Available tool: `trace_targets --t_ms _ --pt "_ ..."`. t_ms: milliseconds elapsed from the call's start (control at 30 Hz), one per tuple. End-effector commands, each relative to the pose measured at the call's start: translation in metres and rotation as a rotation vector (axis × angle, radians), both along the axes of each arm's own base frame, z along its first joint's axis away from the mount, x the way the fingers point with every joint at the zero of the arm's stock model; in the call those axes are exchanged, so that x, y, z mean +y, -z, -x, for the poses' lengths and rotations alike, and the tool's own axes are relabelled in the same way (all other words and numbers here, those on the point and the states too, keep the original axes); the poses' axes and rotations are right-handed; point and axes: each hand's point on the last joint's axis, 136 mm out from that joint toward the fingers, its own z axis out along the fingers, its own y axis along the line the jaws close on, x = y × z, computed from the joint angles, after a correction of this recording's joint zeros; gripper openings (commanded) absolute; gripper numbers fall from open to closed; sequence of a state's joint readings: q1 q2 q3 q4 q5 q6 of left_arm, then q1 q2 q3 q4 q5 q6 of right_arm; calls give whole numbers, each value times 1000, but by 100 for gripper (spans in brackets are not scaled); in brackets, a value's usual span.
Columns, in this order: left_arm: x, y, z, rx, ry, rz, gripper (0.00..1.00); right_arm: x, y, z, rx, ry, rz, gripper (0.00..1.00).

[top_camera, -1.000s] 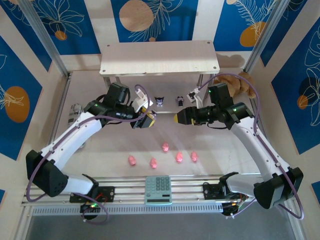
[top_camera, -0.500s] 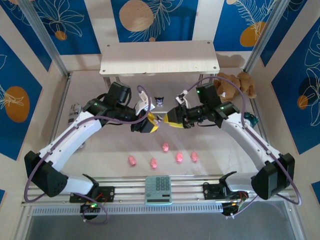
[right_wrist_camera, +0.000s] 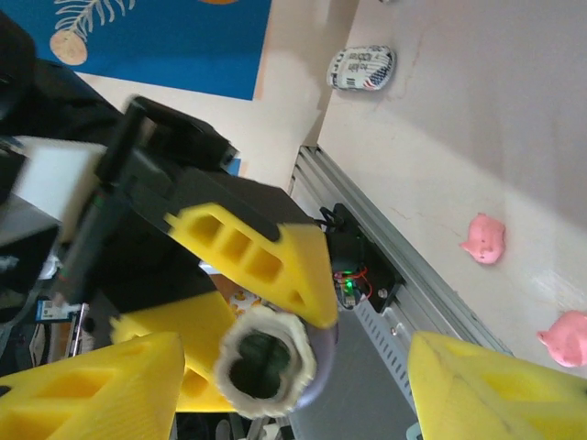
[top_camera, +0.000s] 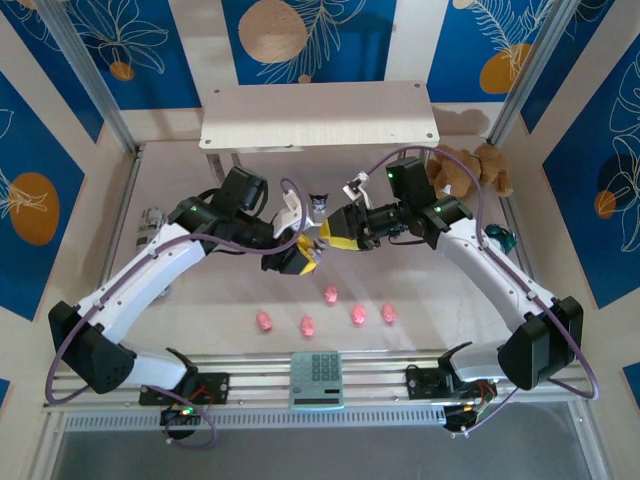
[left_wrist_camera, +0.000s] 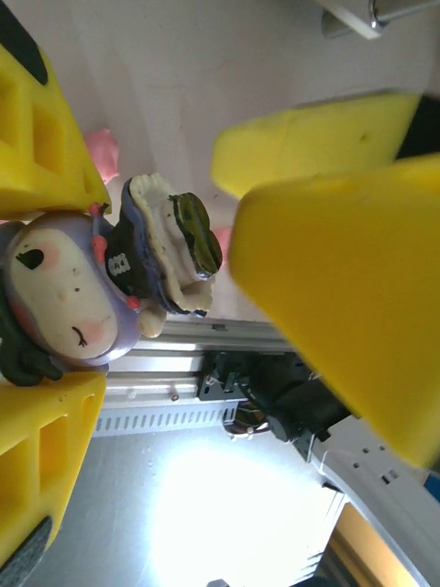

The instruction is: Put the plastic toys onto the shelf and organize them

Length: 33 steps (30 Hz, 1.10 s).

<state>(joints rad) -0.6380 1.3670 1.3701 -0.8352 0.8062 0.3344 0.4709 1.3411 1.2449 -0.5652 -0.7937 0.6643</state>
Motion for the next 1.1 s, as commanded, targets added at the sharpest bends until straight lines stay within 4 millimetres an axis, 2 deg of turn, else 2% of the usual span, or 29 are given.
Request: trace_targets --t_ms 0,200,333,533,733,933,1067 --pt "-1 -10 10 -16 52 18 39 -3 -14 5 -18 -19 -24 67" --pt "-2 -16 6 -47 46 29 40 4 -5 11 14 -51 6 64" --pt "-4 -17 4 -49 51 32 40 13 -6 20 15 -95 12 57" --pt "-5 -17 5 -42 65 34 40 21 -9 22 14 -123 2 56" --pt "-4 -17 8 -36 74 32 40 25 -7 18 9 -121 15 38" --pt "-2 -14 8 -43 67 19 43 28 -9 20 -7 -142 9 13" --pt "-4 -17 1 -38 35 26 53 27 -11 21 -37 -138 17 12"
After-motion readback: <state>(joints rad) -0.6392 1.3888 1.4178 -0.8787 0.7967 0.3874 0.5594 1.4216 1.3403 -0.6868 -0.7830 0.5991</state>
